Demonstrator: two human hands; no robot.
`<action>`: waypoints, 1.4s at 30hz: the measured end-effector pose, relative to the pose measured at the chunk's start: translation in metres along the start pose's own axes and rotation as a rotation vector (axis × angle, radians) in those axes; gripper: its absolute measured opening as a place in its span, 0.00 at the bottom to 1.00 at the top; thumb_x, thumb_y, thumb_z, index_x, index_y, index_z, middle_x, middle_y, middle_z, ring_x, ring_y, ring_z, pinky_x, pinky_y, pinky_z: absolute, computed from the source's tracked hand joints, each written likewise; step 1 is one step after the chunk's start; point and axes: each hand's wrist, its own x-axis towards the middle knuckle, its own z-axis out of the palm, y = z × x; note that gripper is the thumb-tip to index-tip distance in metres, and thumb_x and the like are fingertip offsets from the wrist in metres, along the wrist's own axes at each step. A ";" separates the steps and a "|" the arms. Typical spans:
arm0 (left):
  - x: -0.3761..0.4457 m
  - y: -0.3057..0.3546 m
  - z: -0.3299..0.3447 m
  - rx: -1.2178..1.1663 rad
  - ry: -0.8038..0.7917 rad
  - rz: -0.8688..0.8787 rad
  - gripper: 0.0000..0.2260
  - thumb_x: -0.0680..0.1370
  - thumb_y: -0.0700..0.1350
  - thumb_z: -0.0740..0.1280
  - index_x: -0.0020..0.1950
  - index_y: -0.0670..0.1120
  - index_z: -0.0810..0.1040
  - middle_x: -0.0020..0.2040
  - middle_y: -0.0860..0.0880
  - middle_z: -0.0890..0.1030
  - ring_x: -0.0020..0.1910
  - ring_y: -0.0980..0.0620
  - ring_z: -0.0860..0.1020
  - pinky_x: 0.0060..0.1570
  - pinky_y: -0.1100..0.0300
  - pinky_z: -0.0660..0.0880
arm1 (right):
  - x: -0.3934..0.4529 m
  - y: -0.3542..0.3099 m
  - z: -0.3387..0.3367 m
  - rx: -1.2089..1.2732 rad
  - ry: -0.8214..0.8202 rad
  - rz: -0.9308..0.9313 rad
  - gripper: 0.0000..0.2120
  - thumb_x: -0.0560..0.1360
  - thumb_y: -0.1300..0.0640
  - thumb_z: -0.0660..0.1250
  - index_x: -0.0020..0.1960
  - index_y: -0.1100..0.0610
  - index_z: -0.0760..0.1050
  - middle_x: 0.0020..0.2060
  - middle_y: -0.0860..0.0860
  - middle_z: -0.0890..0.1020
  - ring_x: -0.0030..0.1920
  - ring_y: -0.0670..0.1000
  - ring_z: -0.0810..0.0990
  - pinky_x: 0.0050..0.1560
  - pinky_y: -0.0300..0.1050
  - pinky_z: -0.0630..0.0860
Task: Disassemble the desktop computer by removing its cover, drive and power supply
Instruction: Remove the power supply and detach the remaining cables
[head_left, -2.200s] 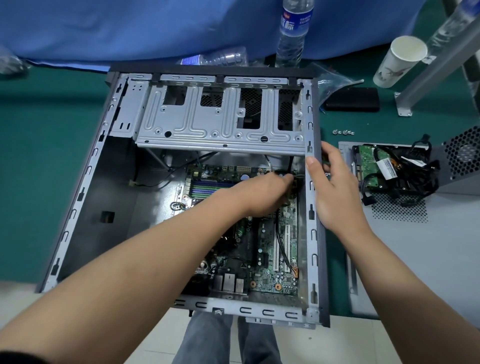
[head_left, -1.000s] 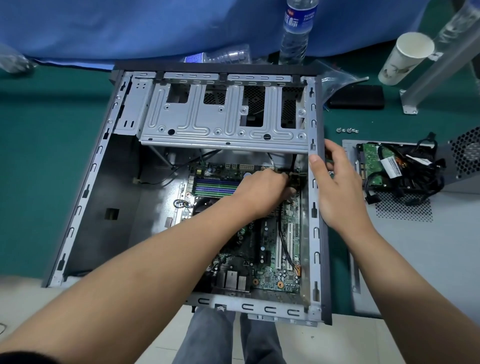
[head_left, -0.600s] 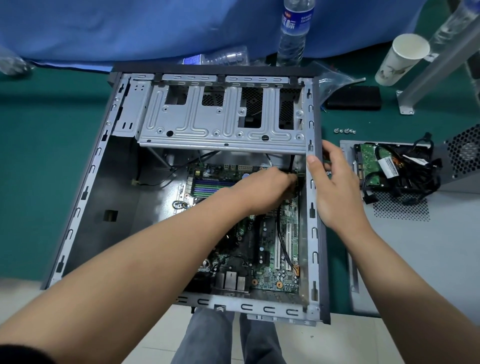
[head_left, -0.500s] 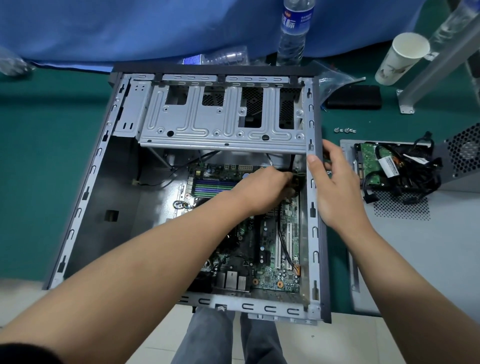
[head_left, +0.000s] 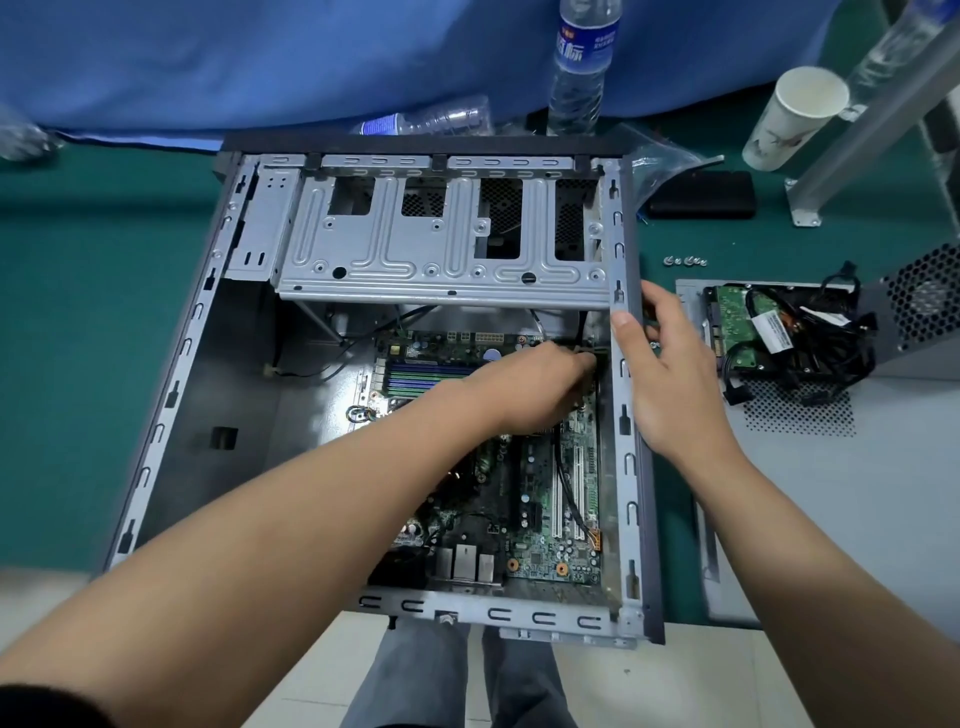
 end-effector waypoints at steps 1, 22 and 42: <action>0.001 0.000 -0.002 0.005 -0.005 0.010 0.08 0.78 0.38 0.60 0.56 0.39 0.74 0.50 0.39 0.80 0.49 0.39 0.78 0.48 0.47 0.74 | 0.000 0.000 0.000 -0.004 0.001 -0.001 0.21 0.80 0.49 0.57 0.71 0.53 0.64 0.65 0.50 0.74 0.63 0.50 0.72 0.65 0.49 0.67; 0.001 0.003 0.001 0.134 -0.031 -0.068 0.09 0.79 0.40 0.59 0.59 0.40 0.69 0.52 0.38 0.78 0.49 0.36 0.78 0.43 0.47 0.74 | 0.000 0.002 0.001 0.011 -0.007 0.008 0.21 0.80 0.48 0.57 0.72 0.52 0.63 0.65 0.50 0.73 0.64 0.49 0.71 0.62 0.40 0.65; 0.001 -0.004 -0.002 0.044 -0.053 -0.031 0.13 0.78 0.35 0.59 0.62 0.38 0.70 0.54 0.38 0.79 0.52 0.38 0.78 0.51 0.46 0.74 | 0.001 0.003 0.001 0.007 -0.011 -0.001 0.21 0.80 0.48 0.56 0.72 0.52 0.63 0.66 0.50 0.72 0.65 0.50 0.70 0.64 0.43 0.65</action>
